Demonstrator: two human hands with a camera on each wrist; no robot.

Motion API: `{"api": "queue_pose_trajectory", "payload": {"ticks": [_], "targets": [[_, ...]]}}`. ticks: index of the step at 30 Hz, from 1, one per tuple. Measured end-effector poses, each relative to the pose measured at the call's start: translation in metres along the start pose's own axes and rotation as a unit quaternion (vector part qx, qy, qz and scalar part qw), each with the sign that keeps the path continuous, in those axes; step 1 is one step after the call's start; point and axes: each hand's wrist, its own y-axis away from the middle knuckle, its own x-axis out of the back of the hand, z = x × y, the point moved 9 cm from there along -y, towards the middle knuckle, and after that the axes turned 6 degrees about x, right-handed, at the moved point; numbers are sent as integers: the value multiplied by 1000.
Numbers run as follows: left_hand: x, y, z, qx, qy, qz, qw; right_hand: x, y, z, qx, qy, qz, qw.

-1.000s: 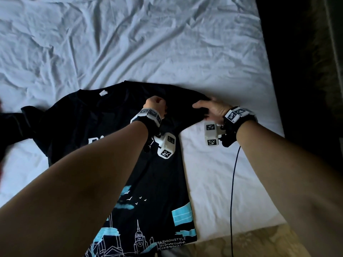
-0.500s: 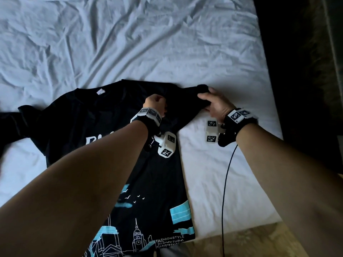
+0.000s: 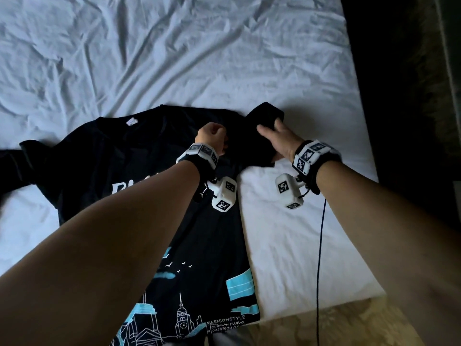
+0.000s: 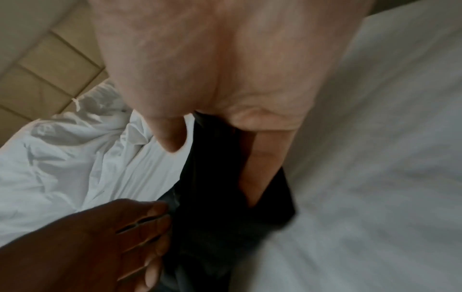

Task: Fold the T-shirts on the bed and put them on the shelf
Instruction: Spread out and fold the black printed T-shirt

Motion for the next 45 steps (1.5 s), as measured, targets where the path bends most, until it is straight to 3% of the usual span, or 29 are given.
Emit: {"api": "queue_pose_trajectory", "payload": {"ticks": [3, 11, 16, 20, 23, 28, 31, 33, 35, 37, 39, 45], "targets": [[-2, 1, 0, 2, -4, 1, 1000, 5, 1, -1, 6, 103, -6, 995], [-5, 6, 5, -15, -22, 11, 1000, 15, 7, 6, 81, 86, 31, 993], [-10, 8, 6, -38, -62, -1, 997, 11, 15, 19, 66, 111, -16, 992], [-17, 10, 0, -30, -112, -18, 993, 13, 21, 40, -8, -21, -16, 1000], [-21, 11, 2, -37, -147, -19, 988, 14, 22, 46, -20, -80, 2, 997], [-29, 15, 8, -63, -228, -25, 971, 26, 19, 41, -4, 110, 69, 991], [-24, 14, 9, -53, -200, -8, 978, 47, 28, 42, -43, 145, 214, 965], [-16, 15, 9, -49, -181, 18, 982, 47, 36, 24, 5, 239, 279, 930], [-8, 15, 8, -41, -175, 38, 983, 28, 36, 0, 104, 344, 262, 895], [1, 18, 5, -29, -167, 41, 985, -2, 29, -3, 155, 417, 169, 879], [9, 20, -3, -10, -147, 28, 989, -19, 22, 11, 138, 462, 99, 871], [49, 30, -28, 26, -148, -3, 989, -17, 28, 15, 84, 486, 99, 864]]}}
